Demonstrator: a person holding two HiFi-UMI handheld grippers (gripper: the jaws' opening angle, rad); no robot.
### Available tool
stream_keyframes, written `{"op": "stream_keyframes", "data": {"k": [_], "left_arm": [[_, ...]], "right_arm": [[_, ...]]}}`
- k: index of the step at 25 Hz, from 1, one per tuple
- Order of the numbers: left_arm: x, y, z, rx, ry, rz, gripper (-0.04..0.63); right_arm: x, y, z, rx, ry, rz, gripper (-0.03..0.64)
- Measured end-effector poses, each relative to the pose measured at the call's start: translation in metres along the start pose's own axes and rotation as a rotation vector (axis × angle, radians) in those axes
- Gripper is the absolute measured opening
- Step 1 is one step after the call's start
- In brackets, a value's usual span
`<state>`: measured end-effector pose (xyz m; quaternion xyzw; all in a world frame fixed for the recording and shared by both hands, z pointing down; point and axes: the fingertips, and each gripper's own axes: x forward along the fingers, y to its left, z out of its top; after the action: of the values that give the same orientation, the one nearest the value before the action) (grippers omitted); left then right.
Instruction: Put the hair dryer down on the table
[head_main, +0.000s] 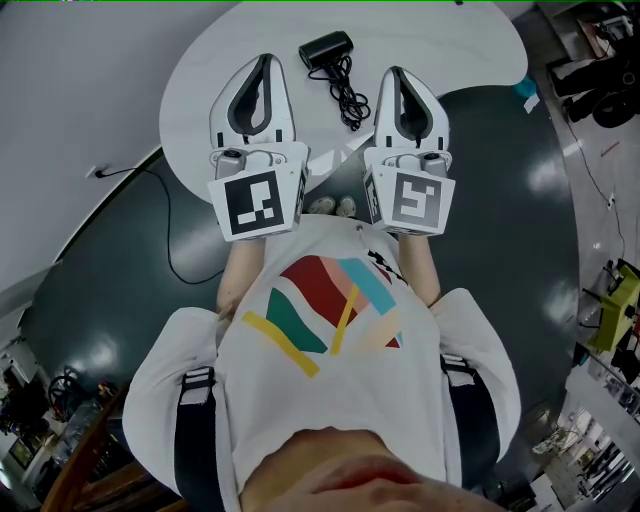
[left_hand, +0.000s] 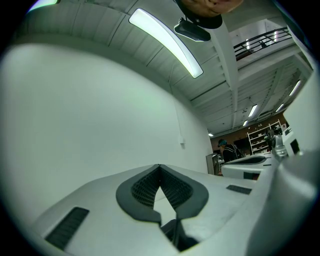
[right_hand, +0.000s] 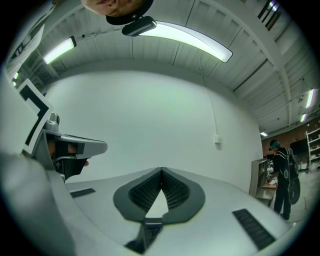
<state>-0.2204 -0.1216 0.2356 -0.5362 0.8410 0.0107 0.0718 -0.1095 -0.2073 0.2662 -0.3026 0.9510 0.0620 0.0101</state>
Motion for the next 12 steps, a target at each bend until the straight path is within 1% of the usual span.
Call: {"op": "stream_keyframes", "data": {"k": [4, 12], "left_arm": [[-0.002, 0.0, 0.004, 0.001, -0.006, 0.006, 0.012], [-0.007, -0.014, 0.001, 0.005, -0.001, -0.02, 0.012]], "right_arm": [[-0.004, -0.001, 0.003, 0.005, -0.002, 0.002, 0.01], [-0.006, 0.001, 0.006, 0.004, -0.015, 0.024, 0.009]]}}
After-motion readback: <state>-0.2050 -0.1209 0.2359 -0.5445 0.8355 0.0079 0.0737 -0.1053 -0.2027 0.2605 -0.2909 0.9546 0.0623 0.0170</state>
